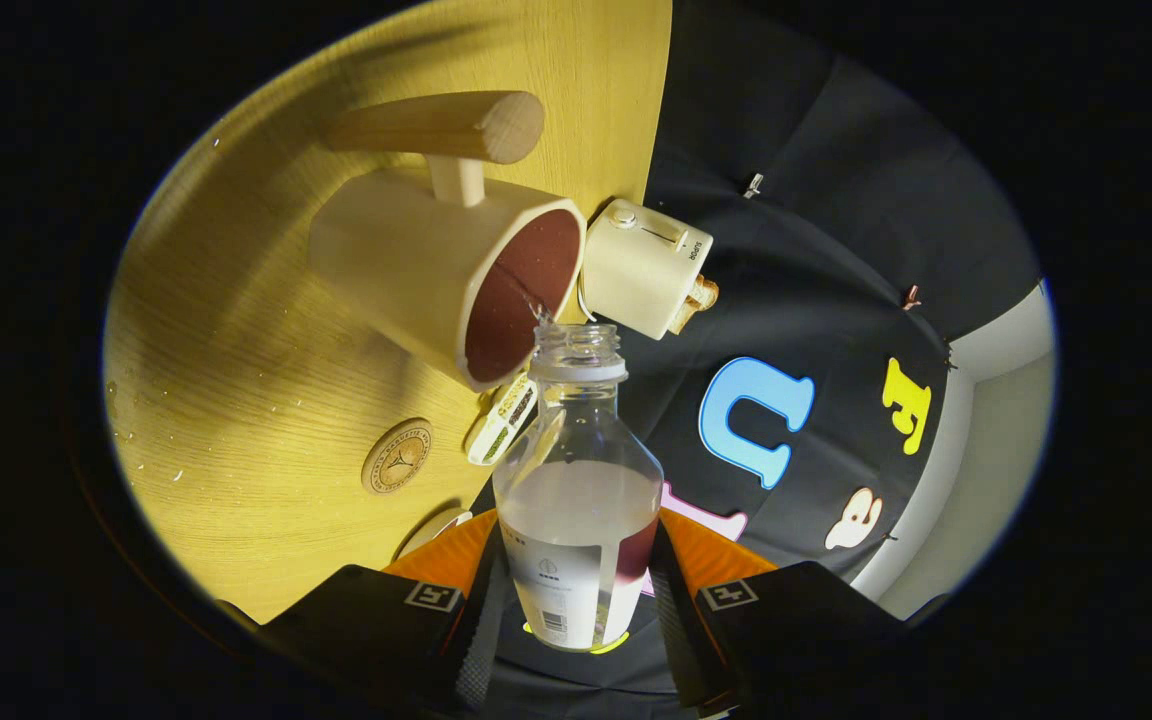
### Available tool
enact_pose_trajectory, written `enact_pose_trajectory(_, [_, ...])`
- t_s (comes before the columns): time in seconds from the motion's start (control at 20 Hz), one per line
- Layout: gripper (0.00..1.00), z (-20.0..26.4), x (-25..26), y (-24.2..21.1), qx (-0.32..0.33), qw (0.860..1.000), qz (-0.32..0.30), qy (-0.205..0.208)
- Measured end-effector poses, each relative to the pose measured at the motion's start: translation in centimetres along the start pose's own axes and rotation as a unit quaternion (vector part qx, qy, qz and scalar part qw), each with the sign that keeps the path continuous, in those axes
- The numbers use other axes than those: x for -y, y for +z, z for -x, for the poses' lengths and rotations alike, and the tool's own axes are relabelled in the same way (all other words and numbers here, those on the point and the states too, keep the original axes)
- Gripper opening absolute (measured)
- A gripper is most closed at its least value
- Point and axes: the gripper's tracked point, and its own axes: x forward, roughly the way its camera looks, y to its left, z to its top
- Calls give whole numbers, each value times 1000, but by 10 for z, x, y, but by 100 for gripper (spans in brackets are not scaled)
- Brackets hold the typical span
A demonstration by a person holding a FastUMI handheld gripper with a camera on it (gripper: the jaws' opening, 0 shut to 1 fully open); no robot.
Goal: Take the bottle from table, then pour the juice into the cup, finally place the bottle on the coaster
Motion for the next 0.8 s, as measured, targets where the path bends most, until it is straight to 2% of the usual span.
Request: enact_pose_trajectory(0.8, [71,-6,26,9,35,996,75,-46])
